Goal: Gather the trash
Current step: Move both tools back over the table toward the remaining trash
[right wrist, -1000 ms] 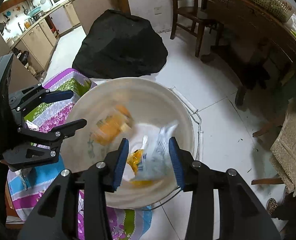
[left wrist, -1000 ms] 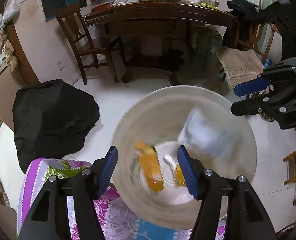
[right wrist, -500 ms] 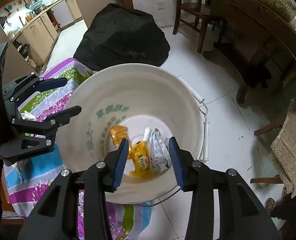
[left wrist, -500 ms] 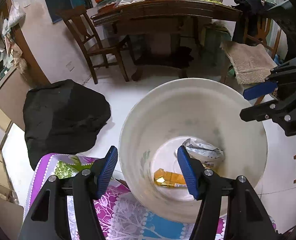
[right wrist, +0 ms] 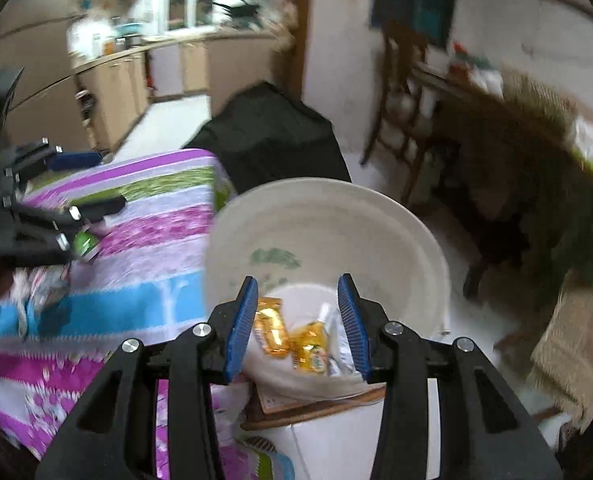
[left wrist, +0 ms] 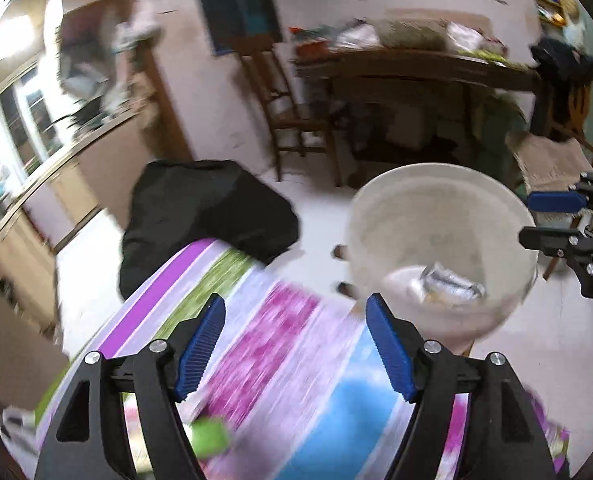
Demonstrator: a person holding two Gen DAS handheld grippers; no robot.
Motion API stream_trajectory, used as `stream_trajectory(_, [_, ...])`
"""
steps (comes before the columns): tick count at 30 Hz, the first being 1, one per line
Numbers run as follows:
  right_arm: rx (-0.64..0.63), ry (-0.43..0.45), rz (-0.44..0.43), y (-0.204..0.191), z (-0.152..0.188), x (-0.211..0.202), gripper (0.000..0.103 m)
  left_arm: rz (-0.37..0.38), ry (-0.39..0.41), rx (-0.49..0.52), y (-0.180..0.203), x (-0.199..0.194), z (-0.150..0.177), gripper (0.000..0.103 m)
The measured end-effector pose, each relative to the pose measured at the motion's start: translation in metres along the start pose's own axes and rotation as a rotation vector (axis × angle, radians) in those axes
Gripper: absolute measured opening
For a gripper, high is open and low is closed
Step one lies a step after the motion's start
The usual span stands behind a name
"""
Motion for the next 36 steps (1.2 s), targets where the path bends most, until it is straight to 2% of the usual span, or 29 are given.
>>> stream_trajectory(4, [-0.062,0.041,-0.086,-0.049,0.024,-0.016,0.040,-0.117,-0.021,-0.089,-0.057,-0.063,0.053,0.074])
stream_trajectory(6, [-0.068,0.039,-0.127,-0.069,0.034,-0.019,0.040,-0.180,-0.037,-0.173,-0.086,-0.092,0.079,0.074])
stream_trajectory(9, [-0.085,0.023,-0.192,-0.101,0.050,-0.018,0.040,-0.325,-0.075,-0.332,-0.136,-0.141,0.131,0.074])
stream_trajectory(12, [-0.074,0.002,-0.251,-0.131,0.059,-0.020,0.040,-0.405,-0.114,-0.458,-0.172,-0.172,0.174,0.074])
stream_trajectory(14, [-0.066,-0.012,-0.290,-0.150,0.066,-0.021,0.040,-0.454,-0.141,-0.528,-0.183,-0.194,0.205,0.074])
stream_trajectory(17, [-0.054,-0.025,-0.335,-0.172,0.073,-0.022,0.040,-0.522,-0.165,-0.547,-0.188,-0.216,0.237,0.074])
stream_trajectory(22, [-0.015,-0.053,-0.428,-0.215,0.087,-0.023,0.040,-0.536,-0.196,-0.635,-0.182,-0.234,0.278,0.074])
stream_trajectory(26, [0.025,-0.052,-0.477,-0.239,0.082,-0.013,0.041,-0.534,-0.218,-0.693,-0.178,-0.233,0.293,0.074])
stream_trajectory(27, [0.061,-0.053,-0.483,-0.242,0.076,-0.006,0.055,-0.525,-0.220,-0.712,-0.177,-0.230,0.296,0.074])
stream_trajectory(28, [0.095,-0.059,-0.490,-0.242,0.071,0.003,0.074,-0.522,-0.220,-0.722,-0.175,-0.228,0.296,0.074])
stream_trajectory(29, [0.130,-0.064,-0.494,-0.242,0.066,0.011,0.078,-0.518,-0.219,-0.732,-0.174,-0.229,0.298,0.074])
stream_trajectory(31, [0.202,-0.079,-0.502,-0.242,0.056,0.028,0.078,-0.506,-0.218,-0.738,-0.170,-0.227,0.299,0.074])
stream_trajectory(36, [0.328,-0.200,-0.484,-0.251,0.052,0.074,0.079,-0.499,-0.204,-0.724,-0.165,-0.222,0.294,0.074])
Point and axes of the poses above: each gripper's, at about its wrist camera, not at the fingertips, and x roughly the way its jaws point, y to its right, z to its underside, the point moved 2 cm from there along x, roughly the way its jaws point, and after that the axes turned 14 degrees about y, right-handed, at the moved point
